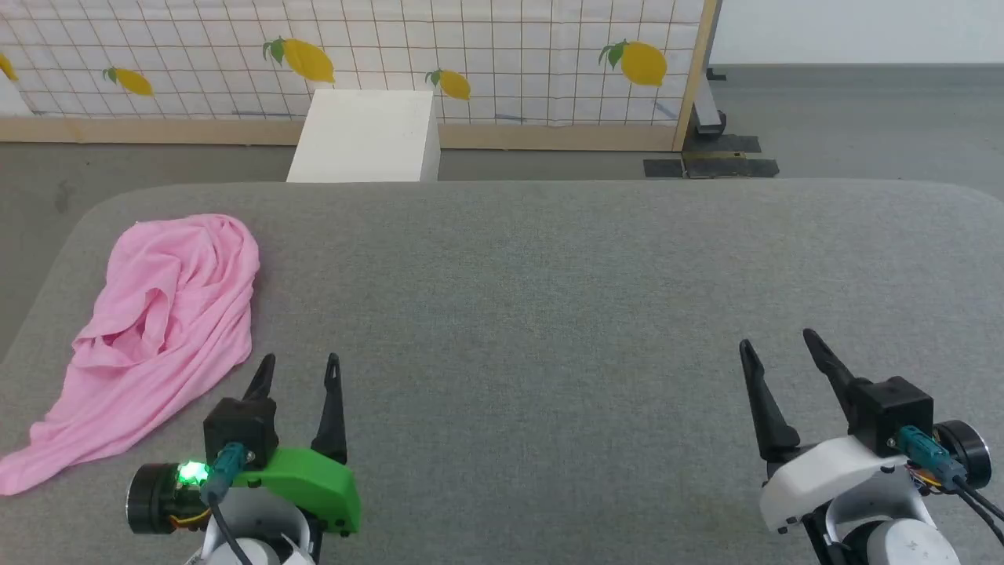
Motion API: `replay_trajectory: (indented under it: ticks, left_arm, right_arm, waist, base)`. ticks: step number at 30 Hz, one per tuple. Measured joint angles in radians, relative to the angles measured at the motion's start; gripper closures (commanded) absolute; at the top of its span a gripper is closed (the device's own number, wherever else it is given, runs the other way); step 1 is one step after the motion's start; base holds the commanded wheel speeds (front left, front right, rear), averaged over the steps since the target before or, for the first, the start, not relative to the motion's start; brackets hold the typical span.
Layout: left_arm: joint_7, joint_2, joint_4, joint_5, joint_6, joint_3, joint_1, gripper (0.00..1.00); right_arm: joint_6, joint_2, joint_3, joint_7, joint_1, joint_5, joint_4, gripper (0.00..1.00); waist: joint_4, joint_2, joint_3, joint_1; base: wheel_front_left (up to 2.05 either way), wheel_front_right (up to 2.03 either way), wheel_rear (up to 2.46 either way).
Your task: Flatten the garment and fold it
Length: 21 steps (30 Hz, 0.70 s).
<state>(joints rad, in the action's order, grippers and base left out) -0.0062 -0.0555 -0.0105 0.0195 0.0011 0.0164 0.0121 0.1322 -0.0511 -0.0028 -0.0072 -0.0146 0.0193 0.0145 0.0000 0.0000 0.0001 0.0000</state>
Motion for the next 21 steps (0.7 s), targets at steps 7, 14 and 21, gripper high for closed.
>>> replay_trajectory:
  ticks: [7,14,21]
  left_arm:
    - [-0.017,0.0,-0.01,0.008,0.004,0.011,0.0,0.0]
    - [-0.03,0.0,-0.016,0.016,0.009,0.022,0.0,0.0]
    - [-0.048,0.0,-0.026,0.025,0.019,0.028,0.0,0.0]
  right_arm:
    - [0.0,0.0,-0.004,-0.013,0.0,0.018,0.01,0.0]
    - [0.0,0.0,-0.008,-0.029,0.0,0.037,0.022,0.0]
    - [0.0,0.0,-0.011,-0.045,0.001,0.054,0.036,0.0]
  waist:
    - [0.003,0.0,0.0,0.0]
    - [0.014,0.0,0.001,0.0]
    - [0.038,0.0,0.002,0.0]
  base:
    - [0.0,0.0,0.0]
    - [0.0,0.0,0.0]
    - [0.0,0.0,0.0]
